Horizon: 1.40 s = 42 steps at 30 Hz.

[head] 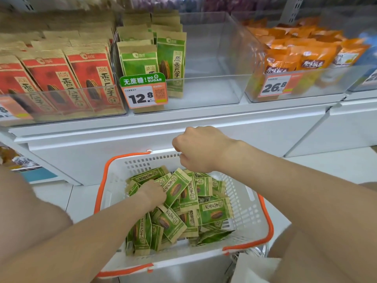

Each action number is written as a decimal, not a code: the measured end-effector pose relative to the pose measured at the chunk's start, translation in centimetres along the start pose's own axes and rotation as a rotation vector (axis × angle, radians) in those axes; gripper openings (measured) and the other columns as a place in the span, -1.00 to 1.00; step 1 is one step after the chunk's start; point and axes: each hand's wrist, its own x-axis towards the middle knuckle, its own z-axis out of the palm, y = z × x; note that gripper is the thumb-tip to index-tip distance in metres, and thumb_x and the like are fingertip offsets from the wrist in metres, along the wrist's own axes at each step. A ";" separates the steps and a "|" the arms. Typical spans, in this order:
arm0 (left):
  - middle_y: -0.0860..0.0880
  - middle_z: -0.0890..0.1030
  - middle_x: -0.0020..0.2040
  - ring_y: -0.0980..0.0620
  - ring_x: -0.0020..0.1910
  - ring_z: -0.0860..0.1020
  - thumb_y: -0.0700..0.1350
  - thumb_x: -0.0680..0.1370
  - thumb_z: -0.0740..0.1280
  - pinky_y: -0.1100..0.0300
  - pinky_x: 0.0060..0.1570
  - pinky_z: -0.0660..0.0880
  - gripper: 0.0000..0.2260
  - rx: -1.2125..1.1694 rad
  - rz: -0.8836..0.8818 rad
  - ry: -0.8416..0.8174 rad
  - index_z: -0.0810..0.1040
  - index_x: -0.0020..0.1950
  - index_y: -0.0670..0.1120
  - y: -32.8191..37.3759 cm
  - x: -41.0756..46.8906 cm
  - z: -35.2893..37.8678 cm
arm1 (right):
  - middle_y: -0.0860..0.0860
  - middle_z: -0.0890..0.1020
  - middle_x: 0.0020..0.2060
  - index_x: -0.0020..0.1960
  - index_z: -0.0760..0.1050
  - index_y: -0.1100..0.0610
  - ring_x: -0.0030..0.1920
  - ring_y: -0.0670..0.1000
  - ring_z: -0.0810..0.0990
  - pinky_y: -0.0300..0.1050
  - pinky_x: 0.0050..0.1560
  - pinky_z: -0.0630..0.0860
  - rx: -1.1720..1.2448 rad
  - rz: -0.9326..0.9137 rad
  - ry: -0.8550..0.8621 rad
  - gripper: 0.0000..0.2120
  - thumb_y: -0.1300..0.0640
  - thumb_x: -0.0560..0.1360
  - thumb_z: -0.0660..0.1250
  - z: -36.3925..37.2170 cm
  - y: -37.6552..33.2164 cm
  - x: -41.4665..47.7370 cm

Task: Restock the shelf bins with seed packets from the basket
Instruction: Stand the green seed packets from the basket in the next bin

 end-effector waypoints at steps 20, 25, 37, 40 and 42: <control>-0.01 0.51 -0.01 0.18 0.03 0.47 -0.09 0.79 0.10 0.38 0.01 0.34 -0.72 -1.257 -0.064 1.418 0.60 0.22 -0.07 -3.2 -7.1 -16.7 | 0.19 0.74 -0.09 0.21 0.49 0.22 -0.13 0.15 0.78 0.10 -0.03 0.74 0.967 0.448 -0.114 -0.63 0.03 0.56 0.52 -4.6 7.0 -0.8; 0.03 0.60 -0.10 0.01 -0.08 0.54 -0.10 0.77 0.14 0.10 -0.11 0.38 -0.73 -1.456 -0.289 1.526 0.59 0.02 -0.06 -5.6 -7.6 -17.9 | 0.22 0.76 -0.11 0.20 0.38 0.13 -0.09 0.21 0.78 0.15 0.04 0.72 1.396 0.504 0.138 -0.57 0.12 0.51 0.58 -4.8 4.9 -0.4; -0.22 0.66 -0.20 -0.10 -0.30 0.72 0.08 0.70 0.31 -0.20 -0.21 0.68 -0.68 -1.960 -0.255 1.518 0.47 0.02 -0.18 -6.0 -11.8 -21.2 | 0.10 0.78 -0.07 0.08 0.68 0.19 0.01 0.14 0.77 0.02 -0.08 0.73 1.641 0.370 0.907 -0.90 0.21 0.59 0.48 -6.6 5.9 0.4; -0.12 0.62 -0.35 -0.02 -0.32 0.62 0.05 0.68 0.32 -0.15 -0.10 0.57 -0.63 -1.587 -0.386 1.589 0.53 -0.21 -0.18 -6.5 -12.3 -21.5 | 0.09 0.75 -0.01 0.15 0.57 0.08 -0.11 0.13 0.78 0.08 -0.29 0.71 1.477 0.334 1.117 -0.90 0.09 0.68 0.34 -7.1 6.8 1.0; -0.02 0.57 -0.29 -0.06 -0.21 0.53 0.00 0.64 0.31 -0.11 -0.08 0.49 -0.70 -1.292 -0.429 1.663 0.50 -0.24 -0.10 -7.6 -12.6 -21.8 | -0.01 0.72 -0.03 0.17 0.49 0.02 -0.22 0.06 0.77 0.08 -0.37 0.68 1.182 0.315 1.206 -0.90 0.02 0.70 0.28 -7.4 8.1 1.4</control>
